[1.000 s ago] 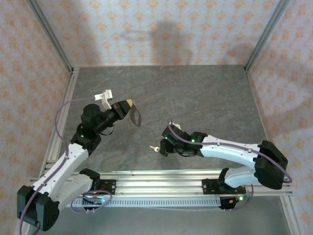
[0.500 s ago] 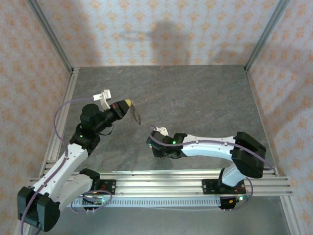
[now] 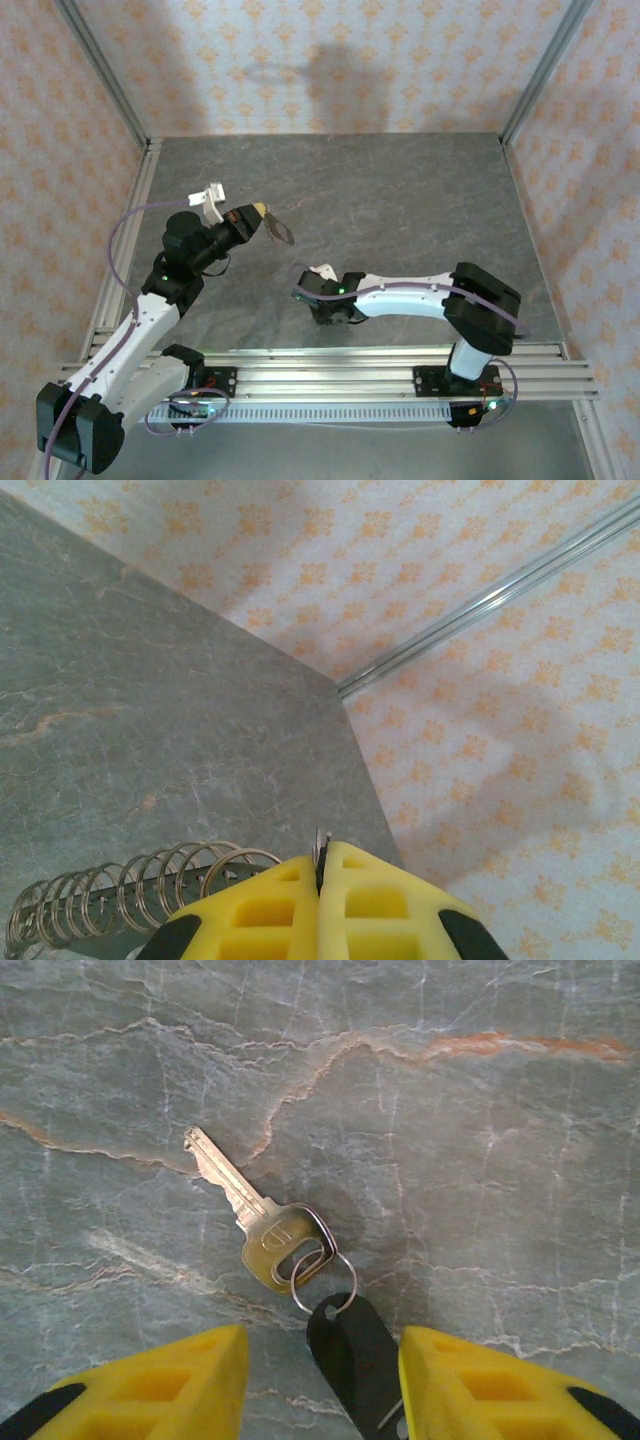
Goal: Put the keys on the keyring
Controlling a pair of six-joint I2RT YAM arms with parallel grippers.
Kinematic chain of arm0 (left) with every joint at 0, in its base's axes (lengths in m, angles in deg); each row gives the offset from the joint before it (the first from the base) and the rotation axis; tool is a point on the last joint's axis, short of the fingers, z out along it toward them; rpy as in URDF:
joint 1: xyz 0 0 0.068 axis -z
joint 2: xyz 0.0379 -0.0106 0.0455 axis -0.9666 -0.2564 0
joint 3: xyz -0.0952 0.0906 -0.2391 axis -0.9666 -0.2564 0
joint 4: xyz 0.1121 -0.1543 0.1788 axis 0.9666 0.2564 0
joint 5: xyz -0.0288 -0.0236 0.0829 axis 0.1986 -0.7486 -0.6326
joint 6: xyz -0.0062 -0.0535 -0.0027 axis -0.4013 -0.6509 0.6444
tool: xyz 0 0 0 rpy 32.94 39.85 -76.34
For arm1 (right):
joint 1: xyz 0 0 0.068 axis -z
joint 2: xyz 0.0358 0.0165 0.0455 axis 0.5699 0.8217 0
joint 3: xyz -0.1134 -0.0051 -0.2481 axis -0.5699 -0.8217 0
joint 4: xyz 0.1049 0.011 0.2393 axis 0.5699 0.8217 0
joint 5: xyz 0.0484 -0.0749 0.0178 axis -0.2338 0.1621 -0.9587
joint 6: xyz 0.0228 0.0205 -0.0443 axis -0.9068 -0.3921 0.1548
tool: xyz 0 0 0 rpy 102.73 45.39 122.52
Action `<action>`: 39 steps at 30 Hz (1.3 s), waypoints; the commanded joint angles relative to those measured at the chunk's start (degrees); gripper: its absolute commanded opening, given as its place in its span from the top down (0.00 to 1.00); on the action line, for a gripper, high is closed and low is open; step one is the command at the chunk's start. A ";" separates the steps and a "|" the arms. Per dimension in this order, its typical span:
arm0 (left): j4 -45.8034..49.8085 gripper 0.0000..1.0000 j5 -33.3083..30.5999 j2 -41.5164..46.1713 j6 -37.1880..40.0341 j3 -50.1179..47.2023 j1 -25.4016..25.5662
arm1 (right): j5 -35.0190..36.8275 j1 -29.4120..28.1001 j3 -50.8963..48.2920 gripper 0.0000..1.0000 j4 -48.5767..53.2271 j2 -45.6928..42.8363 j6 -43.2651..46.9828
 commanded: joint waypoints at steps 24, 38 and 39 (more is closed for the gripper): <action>-2.17 1.00 1.22 1.24 -1.22 0.44 -0.90 | 8.15 11.54 -6.27 1.00 0.18 -7.40 -1.88; -2.88 1.00 1.40 1.31 -1.57 0.31 -0.87 | -1.96 16.77 -10.70 0.80 -4.08 -12.80 -8.39; -2.96 1.00 1.40 1.17 -1.45 0.22 -0.93 | -3.30 16.79 -11.41 0.76 -4.98 -13.29 -9.85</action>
